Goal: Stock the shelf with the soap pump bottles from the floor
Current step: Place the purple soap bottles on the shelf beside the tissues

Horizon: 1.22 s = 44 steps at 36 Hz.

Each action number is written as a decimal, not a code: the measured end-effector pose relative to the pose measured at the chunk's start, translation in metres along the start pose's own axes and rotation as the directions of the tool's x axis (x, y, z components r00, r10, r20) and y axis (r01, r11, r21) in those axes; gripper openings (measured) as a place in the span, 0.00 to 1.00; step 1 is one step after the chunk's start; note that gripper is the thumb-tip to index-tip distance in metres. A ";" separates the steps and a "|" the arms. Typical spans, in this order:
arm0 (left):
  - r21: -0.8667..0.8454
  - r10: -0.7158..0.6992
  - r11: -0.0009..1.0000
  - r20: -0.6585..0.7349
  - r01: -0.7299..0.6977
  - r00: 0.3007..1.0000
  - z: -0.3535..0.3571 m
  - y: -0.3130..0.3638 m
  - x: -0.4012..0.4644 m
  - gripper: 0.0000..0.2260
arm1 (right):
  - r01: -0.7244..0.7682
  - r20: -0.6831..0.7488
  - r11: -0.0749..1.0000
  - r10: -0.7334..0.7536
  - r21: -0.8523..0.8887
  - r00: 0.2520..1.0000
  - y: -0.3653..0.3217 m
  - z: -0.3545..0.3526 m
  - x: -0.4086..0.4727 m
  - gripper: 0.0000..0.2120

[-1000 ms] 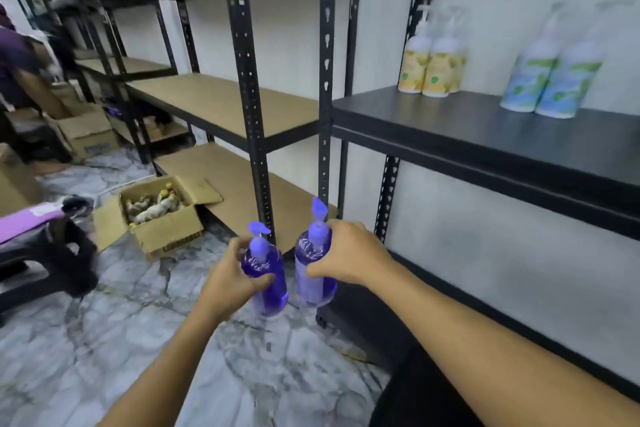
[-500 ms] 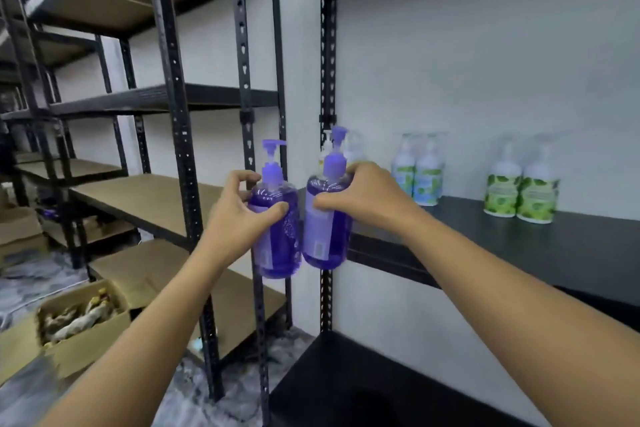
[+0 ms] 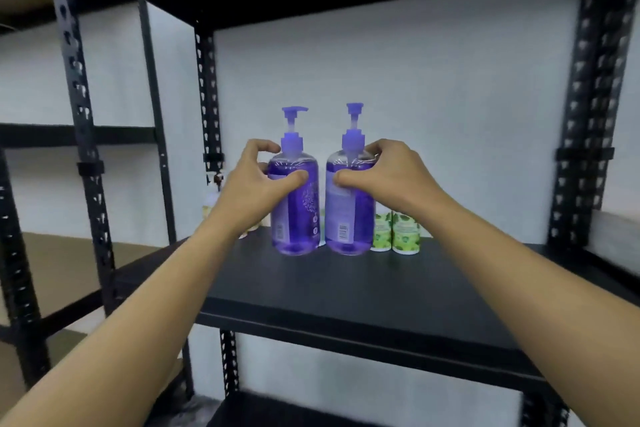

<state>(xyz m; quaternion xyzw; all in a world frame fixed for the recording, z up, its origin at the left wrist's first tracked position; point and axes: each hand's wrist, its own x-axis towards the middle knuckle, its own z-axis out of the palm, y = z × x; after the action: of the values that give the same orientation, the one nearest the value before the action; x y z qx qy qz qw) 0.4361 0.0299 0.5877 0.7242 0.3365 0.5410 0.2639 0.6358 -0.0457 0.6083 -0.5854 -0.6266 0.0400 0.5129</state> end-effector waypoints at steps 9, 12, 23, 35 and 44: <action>-0.079 0.064 0.995 0.139 -0.054 0.988 0.086 0.019 0.036 0.23 | -0.082 -0.173 0.988 0.059 -0.129 0.983 0.052 -0.063 0.010 0.20; -0.104 0.079 0.993 0.178 -0.061 0.981 0.113 0.022 0.043 0.24 | -0.124 -0.232 0.976 0.081 -0.180 0.969 0.069 -0.081 0.012 0.20; -0.222 0.100 0.974 0.274 -0.039 0.956 0.181 0.025 0.057 0.24 | -0.251 -0.373 0.946 0.162 -0.205 0.914 0.126 -0.126 0.016 0.19; -0.313 0.106 0.950 0.273 -0.016 0.956 0.243 0.013 0.059 0.27 | -0.327 -0.480 0.924 0.201 -0.196 0.854 0.201 -0.139 0.017 0.17; -0.329 0.116 0.944 0.300 -0.011 0.947 0.280 0.006 0.061 0.27 | -0.367 -0.502 0.909 0.228 -0.198 0.834 0.249 -0.134 0.027 0.33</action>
<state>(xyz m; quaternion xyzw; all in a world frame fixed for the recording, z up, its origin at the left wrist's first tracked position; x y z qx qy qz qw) 0.7173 0.0681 0.5516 0.7587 0.1730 0.4744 0.4116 0.9067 -0.0206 0.5253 -0.7366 -0.3833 -0.1135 0.5456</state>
